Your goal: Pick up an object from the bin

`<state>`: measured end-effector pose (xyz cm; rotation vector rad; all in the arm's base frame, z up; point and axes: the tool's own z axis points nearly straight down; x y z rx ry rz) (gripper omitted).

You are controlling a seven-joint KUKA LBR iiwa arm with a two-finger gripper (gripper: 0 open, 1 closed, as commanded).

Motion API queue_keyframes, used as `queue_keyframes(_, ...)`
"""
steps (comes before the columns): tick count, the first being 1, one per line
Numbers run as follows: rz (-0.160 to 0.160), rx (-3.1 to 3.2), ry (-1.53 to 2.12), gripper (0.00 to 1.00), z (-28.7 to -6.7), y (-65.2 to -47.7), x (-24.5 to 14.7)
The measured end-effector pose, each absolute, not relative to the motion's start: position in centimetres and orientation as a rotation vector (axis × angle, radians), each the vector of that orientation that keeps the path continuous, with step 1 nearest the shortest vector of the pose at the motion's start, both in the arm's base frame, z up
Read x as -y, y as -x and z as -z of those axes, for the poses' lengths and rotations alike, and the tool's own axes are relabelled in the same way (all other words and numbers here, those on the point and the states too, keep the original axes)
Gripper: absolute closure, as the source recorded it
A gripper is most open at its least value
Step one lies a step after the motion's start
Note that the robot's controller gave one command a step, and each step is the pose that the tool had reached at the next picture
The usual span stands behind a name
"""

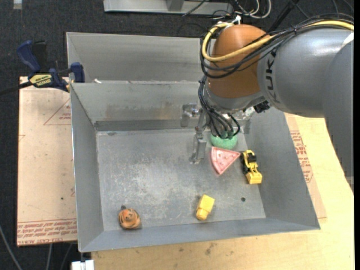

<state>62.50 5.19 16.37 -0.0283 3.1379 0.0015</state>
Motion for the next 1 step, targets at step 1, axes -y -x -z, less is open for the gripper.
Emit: queue_keyframes(1, -0.003, -3.129, -0.251, 0.00, -15.64, -63.78, -6.39)
